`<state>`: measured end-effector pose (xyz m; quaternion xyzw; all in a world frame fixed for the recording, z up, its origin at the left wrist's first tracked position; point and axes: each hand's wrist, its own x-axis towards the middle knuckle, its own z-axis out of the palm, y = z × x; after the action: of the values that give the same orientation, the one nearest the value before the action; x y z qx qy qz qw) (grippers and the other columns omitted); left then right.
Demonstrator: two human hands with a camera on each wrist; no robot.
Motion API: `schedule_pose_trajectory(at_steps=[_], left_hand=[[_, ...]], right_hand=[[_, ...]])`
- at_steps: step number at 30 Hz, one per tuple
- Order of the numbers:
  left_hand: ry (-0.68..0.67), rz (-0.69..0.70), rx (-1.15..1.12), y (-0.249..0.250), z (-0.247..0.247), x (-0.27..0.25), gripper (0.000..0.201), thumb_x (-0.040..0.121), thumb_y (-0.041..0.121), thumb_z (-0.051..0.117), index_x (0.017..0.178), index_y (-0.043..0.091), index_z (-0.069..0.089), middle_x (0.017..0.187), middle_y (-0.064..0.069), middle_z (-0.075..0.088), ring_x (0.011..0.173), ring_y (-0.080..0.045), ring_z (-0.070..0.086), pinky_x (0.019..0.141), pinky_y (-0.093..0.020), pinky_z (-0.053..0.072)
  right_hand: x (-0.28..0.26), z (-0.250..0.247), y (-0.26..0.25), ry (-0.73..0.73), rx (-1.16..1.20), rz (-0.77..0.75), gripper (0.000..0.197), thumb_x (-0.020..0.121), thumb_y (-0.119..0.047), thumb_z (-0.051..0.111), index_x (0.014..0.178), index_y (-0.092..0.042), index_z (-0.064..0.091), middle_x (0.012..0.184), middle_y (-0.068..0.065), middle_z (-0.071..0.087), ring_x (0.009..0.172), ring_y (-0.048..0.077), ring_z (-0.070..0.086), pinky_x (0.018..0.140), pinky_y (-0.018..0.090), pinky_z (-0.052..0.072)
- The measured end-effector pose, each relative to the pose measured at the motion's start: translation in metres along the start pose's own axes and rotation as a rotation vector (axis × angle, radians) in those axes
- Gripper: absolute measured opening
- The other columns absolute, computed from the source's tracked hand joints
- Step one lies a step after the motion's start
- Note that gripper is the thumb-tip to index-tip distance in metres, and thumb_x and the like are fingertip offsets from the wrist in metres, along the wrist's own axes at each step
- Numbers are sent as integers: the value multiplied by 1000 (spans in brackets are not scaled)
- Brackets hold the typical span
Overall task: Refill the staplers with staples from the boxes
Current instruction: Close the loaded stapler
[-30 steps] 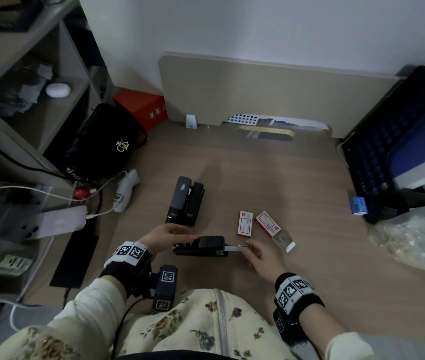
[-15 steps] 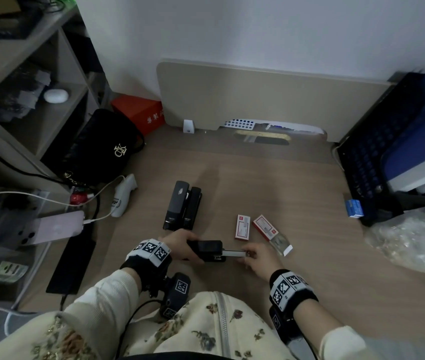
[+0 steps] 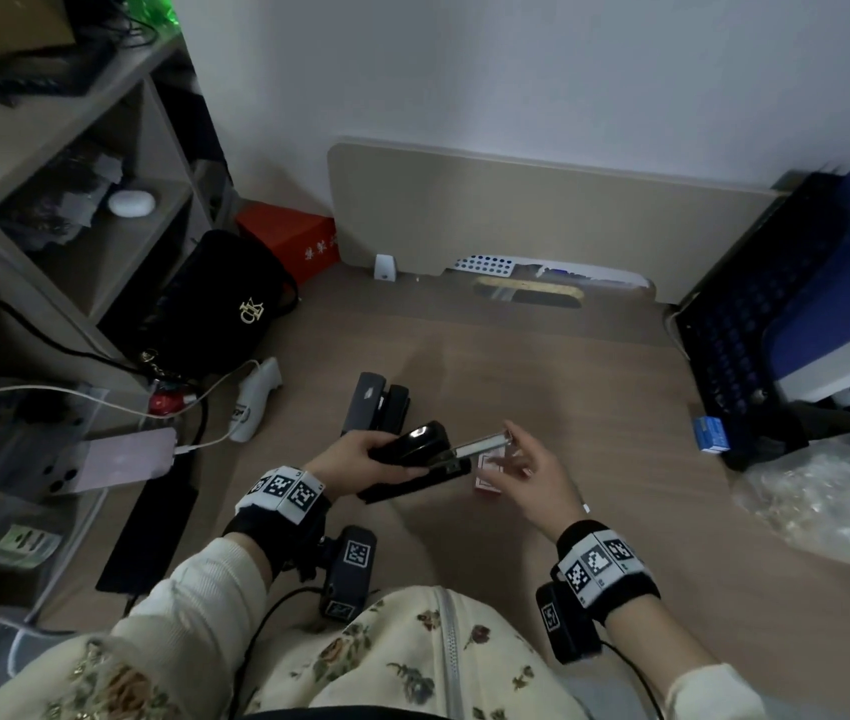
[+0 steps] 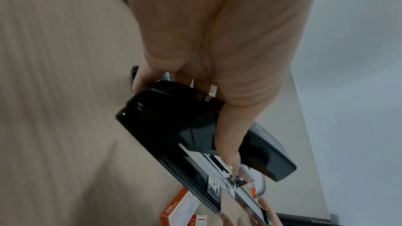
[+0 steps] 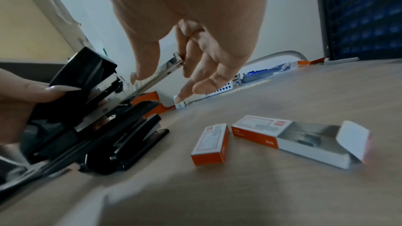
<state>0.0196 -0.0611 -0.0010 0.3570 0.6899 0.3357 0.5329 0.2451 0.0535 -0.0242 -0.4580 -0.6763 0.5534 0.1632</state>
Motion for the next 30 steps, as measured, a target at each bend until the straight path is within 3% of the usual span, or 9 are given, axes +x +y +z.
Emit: schedule_pose_trajectory(at_steps=[2, 4, 10, 13, 16, 18, 20, 23, 30], left_hand=[[15, 33, -56, 11, 0, -4, 23, 76, 23, 81, 99, 21, 74, 86, -1, 72, 77, -13, 67, 66, -25, 54], [29, 71, -66, 19, 0, -7, 22, 76, 24, 81, 98, 20, 75, 83, 0, 72, 74, -11, 67, 63, -23, 53], [106, 199, -55, 40, 0, -12, 10, 80, 24, 77, 88, 20, 72, 66, 4, 63, 60, -12, 60, 54, -25, 48], [137, 254, -39, 49, -2, -13, 8, 81, 29, 77, 85, 32, 70, 68, 5, 63, 59, -12, 61, 51, -26, 49], [159, 301, -26, 55, -3, -13, 8, 81, 33, 75, 84, 37, 69, 65, 16, 66, 60, -1, 62, 55, -19, 48], [173, 332, -18, 60, -4, -13, 8, 82, 33, 75, 88, 36, 69, 68, 23, 67, 64, 6, 62, 59, -11, 46], [185, 354, -22, 65, -4, -13, 13, 82, 32, 75, 94, 34, 70, 73, 24, 69, 70, 7, 64, 63, -9, 46], [203, 369, -46, 68, -4, -13, 16, 82, 32, 75, 97, 32, 71, 76, 21, 70, 74, 5, 65, 69, -14, 48], [214, 415, -26, 73, -5, -16, 19, 82, 33, 75, 101, 30, 72, 81, 19, 71, 79, 2, 65, 72, -17, 47]], right_hand=[[2, 1, -4, 2, 26, -23, 77, 76, -27, 78, 140, -34, 37, 114, -5, 65, 108, 2, 58, 89, 21, 50], [3, 2, -11, -16, -16, -68, 80, 75, -37, 77, 142, -36, 33, 116, -12, 65, 117, 4, 53, 101, 30, 43], [6, 8, -40, 16, 16, -159, 78, 80, -42, 70, 145, -36, 27, 119, -15, 61, 122, 5, 50, 101, 33, 44], [7, 11, -55, 36, 114, -197, 63, 89, -35, 61, 144, -35, 30, 133, -13, 54, 125, 2, 49, 108, 37, 40], [8, 13, -68, 48, 167, -227, 53, 94, -27, 55, 141, -37, 33, 132, -22, 51, 125, -3, 46, 110, 41, 38], [8, 15, -73, 32, 162, -236, 51, 92, -36, 54, 136, -46, 32, 142, -15, 45, 131, 1, 41, 111, 42, 35], [7, 16, -78, 33, 186, -239, 55, 87, -46, 54, 137, -46, 31, 144, -11, 44, 132, 2, 40, 112, 40, 34], [6, 17, -85, 63, 243, -251, 55, 89, -41, 54, 141, -38, 34, 141, -14, 44, 131, -1, 40, 114, 34, 31], [5, 16, -89, 76, 221, -307, 45, 88, -44, 56, 129, -48, 40, 141, -17, 43, 132, -6, 35, 117, 35, 26]])
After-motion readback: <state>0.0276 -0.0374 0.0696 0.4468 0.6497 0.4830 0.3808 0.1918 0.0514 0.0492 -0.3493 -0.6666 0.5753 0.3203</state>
